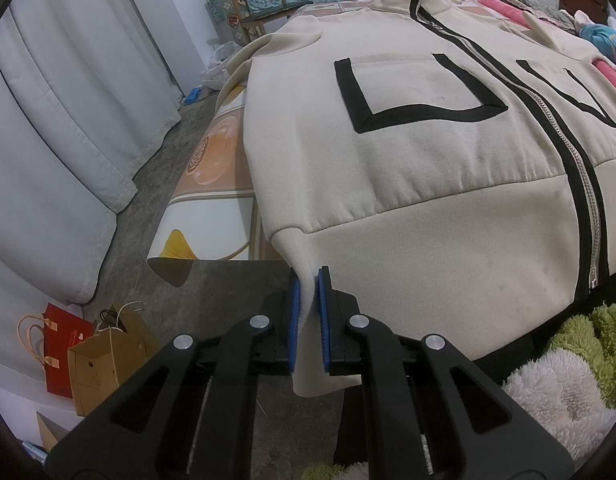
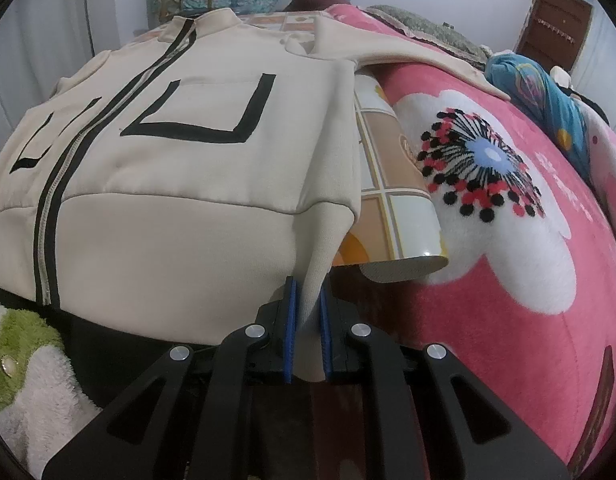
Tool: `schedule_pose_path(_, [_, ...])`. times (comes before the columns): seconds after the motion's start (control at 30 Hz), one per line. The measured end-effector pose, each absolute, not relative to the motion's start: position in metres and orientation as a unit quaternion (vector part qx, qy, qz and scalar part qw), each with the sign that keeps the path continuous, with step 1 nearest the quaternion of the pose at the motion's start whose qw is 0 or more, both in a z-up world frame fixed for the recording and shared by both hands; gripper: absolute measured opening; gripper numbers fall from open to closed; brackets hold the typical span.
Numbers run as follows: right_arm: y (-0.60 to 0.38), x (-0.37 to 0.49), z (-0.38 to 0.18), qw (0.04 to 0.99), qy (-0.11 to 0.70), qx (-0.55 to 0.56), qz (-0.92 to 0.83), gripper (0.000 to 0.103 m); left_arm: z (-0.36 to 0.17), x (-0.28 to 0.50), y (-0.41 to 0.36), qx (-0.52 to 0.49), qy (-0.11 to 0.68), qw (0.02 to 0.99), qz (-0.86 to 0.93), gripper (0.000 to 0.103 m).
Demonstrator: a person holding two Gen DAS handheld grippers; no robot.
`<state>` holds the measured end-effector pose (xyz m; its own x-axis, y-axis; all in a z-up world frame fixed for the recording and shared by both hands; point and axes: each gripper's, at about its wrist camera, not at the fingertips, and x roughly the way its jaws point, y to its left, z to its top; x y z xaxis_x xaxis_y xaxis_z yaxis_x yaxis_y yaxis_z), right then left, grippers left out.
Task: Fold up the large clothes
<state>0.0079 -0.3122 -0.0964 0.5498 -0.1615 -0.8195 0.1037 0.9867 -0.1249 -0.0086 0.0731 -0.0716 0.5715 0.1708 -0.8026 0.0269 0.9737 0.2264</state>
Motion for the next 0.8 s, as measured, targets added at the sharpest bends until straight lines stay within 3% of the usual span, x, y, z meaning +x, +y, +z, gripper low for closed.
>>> schedule_pose_path(0.8, [-0.3182, 0.0155, -0.0939, 0.863, 0.500, 0.012, -0.077, 0.011, -0.0704, -0.0098, 0.0723, 0.106, 0.465, 0.878, 0.041, 0.009])
